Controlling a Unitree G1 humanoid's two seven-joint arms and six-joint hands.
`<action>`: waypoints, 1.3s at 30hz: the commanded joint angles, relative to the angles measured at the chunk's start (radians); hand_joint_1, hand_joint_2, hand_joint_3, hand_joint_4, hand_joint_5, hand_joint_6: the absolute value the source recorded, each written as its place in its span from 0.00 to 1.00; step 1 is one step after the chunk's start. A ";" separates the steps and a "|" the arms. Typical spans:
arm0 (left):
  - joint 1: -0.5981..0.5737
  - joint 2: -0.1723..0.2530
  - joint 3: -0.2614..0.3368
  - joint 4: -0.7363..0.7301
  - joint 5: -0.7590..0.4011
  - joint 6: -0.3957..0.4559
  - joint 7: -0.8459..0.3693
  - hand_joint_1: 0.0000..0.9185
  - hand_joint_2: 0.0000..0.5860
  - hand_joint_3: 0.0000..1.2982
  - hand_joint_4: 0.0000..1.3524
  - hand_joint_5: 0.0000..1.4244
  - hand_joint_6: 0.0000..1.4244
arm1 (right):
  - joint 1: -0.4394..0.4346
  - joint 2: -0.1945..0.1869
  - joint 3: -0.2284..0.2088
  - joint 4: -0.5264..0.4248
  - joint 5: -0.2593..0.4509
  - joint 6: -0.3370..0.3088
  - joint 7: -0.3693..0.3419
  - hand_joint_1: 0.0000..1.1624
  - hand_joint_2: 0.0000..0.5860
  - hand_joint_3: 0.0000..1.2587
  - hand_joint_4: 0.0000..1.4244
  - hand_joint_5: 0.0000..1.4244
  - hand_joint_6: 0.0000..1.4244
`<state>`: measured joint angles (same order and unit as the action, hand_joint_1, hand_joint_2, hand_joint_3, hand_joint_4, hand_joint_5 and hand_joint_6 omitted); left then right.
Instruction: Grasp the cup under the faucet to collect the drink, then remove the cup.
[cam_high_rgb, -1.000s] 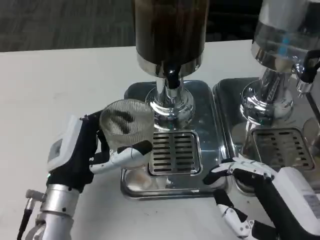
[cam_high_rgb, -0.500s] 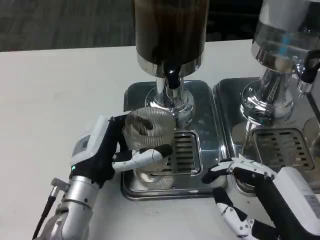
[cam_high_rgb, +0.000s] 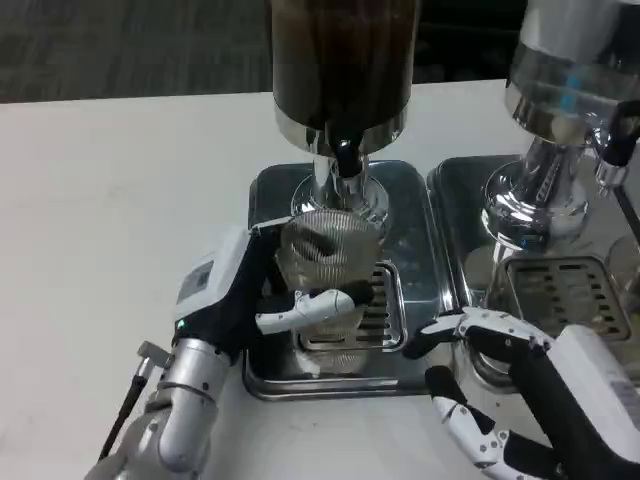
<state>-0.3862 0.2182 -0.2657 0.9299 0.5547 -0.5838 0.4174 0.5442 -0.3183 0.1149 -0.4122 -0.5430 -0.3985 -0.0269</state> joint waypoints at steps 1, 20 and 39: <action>-0.030 -0.010 -0.018 0.026 -0.011 0.003 -0.023 0.37 0.03 0.55 0.61 0.73 0.90 | -0.004 0.011 -0.003 -0.012 0.001 0.009 0.001 0.40 0.86 0.43 0.27 0.19 0.18; -0.017 0.032 -0.043 0.014 -0.056 -0.060 -0.122 0.04 0.06 0.29 0.14 0.23 0.19 | -0.003 0.043 0.008 0.014 0.025 0.012 0.001 0.39 0.87 0.44 0.28 0.20 0.18; 0.019 0.048 -0.058 -0.116 -0.051 -0.014 -0.183 0.02 0.04 0.00 0.00 0.00 0.00 | -0.005 0.044 0.015 0.037 0.030 0.008 -0.004 0.40 0.85 0.46 0.29 0.22 0.19</action>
<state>-0.3808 0.2668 -0.3250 0.8327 0.5133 -0.6019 0.2524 0.5330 -0.2794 0.1296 -0.3856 -0.5214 -0.3918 -0.0271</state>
